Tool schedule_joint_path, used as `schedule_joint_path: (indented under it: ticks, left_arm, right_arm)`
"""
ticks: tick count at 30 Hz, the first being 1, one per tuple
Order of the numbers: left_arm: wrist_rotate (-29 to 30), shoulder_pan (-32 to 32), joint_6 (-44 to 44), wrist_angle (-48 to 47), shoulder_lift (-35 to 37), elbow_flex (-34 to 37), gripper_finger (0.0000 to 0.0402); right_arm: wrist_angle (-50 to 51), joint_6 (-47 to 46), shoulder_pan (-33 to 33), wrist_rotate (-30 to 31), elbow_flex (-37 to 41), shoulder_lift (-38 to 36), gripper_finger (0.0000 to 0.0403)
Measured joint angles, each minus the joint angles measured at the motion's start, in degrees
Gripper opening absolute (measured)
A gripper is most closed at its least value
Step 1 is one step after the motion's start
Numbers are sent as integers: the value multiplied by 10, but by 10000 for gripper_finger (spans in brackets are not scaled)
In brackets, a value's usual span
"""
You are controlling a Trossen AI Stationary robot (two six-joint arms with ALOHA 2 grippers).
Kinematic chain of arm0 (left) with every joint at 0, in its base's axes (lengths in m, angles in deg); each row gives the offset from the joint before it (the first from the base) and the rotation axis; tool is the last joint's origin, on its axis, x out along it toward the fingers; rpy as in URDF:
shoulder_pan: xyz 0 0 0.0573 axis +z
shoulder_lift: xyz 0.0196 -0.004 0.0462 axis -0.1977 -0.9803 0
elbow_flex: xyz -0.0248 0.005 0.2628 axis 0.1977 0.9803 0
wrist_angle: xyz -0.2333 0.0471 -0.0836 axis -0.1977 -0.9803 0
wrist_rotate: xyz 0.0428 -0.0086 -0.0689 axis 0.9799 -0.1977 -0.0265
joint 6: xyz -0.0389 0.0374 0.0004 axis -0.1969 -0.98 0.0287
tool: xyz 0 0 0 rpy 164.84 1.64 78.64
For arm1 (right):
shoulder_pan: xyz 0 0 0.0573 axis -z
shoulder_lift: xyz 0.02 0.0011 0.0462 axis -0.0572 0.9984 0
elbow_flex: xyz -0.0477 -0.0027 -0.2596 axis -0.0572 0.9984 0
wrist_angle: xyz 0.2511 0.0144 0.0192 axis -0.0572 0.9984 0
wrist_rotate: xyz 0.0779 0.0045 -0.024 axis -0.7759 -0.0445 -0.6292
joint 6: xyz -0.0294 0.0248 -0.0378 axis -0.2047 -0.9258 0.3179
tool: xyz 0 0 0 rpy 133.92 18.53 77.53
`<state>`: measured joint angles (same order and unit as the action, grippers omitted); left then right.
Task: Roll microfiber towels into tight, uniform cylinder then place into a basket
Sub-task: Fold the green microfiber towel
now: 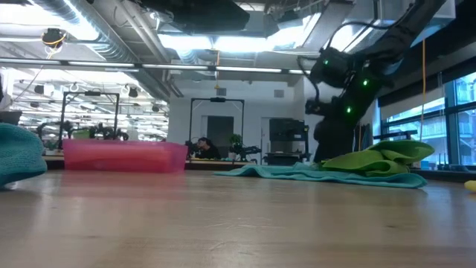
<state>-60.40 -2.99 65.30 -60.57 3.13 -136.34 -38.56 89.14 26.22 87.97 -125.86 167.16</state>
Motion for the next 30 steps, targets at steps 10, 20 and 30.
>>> schedule_joint_path:
  ticks: [10,20,30]
  left_arm:
    - [0,0,2,-4,0,0,149]
    - [1,0,1,-5,0,0,149]
    - [1,0,-2,-9,0,0,150]
  right_arm:
    - [-51,-32,0,102,1,73,153]
    - [-52,-21,-35,33,1,7,11]
    - [-60,-34,-156,-44,0,-165,6]
